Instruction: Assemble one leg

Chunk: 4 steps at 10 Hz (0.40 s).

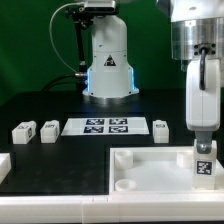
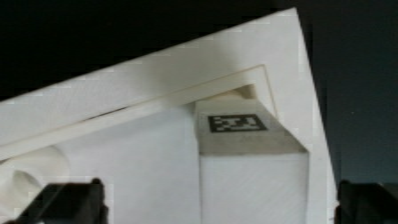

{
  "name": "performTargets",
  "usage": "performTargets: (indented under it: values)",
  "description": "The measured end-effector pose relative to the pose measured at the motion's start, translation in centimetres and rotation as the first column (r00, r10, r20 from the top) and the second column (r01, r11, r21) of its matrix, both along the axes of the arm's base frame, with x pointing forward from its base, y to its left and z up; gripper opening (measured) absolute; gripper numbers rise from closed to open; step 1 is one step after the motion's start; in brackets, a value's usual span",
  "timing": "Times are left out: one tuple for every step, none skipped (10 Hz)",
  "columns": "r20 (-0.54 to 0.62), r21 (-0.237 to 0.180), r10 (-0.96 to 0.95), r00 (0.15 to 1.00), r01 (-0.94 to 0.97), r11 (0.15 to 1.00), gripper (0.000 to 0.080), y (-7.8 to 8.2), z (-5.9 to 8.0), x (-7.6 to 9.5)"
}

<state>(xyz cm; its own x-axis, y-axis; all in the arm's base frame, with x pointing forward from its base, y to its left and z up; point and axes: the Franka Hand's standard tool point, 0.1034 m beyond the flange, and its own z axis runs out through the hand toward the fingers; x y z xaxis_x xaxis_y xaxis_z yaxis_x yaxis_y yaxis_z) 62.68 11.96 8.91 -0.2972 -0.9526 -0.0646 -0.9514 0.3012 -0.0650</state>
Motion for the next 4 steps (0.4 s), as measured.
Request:
performTargets:
  values:
    - [0.0,0.0,0.001,1.0,-0.001,1.0,0.0649,0.01,-0.01,-0.01]
    - [-0.001,0.0,0.001,1.0,-0.001,1.0,0.0649,0.01,-0.04,-0.02]
    - [-0.001,0.0,0.001,1.0,-0.001,1.0,0.0649,0.02,-0.05,-0.02]
    - [-0.001,0.0,0.001,1.0,-0.001,1.0,0.0649,0.02,-0.06,-0.03]
